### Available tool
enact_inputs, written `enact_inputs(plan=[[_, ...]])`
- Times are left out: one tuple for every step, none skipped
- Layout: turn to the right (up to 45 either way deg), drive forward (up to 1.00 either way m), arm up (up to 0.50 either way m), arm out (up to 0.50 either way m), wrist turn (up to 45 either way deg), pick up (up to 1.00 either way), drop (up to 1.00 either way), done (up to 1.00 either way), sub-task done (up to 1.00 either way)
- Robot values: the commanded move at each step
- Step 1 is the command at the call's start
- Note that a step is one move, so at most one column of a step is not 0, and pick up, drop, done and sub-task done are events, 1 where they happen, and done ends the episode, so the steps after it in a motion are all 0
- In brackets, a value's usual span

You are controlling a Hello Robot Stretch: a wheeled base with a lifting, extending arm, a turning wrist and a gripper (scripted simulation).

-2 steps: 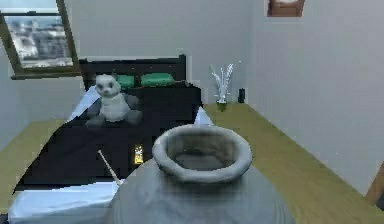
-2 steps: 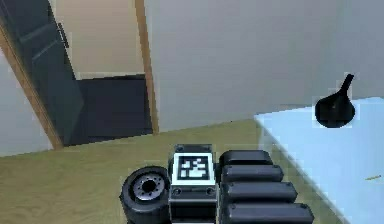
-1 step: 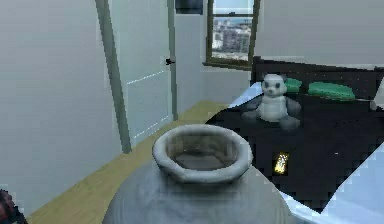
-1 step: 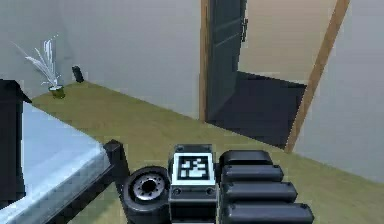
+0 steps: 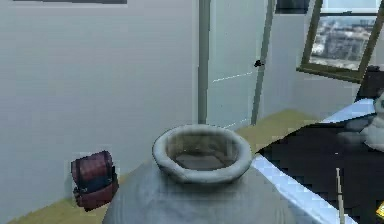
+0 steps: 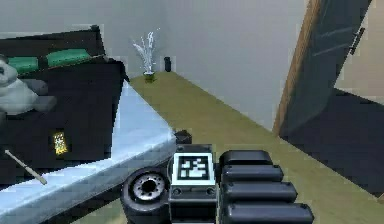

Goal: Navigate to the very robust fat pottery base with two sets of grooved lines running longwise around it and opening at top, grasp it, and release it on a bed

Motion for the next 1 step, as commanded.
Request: enact_inputs(plan=[[0.0, 1.0, 0.0, 0.0, 0.0, 0.0, 0.0, 0.0, 0.0]])
